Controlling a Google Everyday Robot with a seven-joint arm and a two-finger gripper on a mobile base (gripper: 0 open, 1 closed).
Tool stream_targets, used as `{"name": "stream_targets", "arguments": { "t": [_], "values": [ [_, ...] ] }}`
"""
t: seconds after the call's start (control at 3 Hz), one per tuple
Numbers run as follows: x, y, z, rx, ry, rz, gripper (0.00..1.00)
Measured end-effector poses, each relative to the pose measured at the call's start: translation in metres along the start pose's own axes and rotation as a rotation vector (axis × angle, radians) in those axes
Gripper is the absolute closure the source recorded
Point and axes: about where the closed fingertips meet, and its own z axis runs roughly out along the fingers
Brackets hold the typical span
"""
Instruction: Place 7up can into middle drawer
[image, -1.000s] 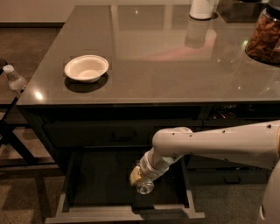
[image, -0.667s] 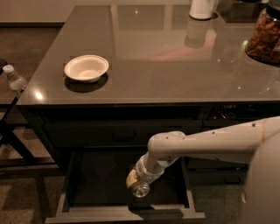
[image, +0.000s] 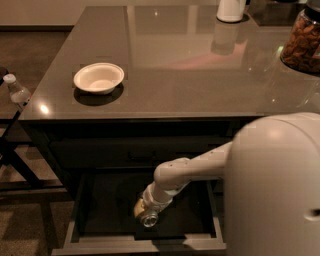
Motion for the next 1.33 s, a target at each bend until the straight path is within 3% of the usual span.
{"name": "stream_targets", "arguments": {
  "t": [0.67, 1.33],
  "values": [
    [-0.019, -0.001, 0.038, 0.047, -0.031, -0.016, 1.0],
    [-0.024, -0.004, 0.075, 0.041, -0.054, 0.0, 1.0]
  ]
}}
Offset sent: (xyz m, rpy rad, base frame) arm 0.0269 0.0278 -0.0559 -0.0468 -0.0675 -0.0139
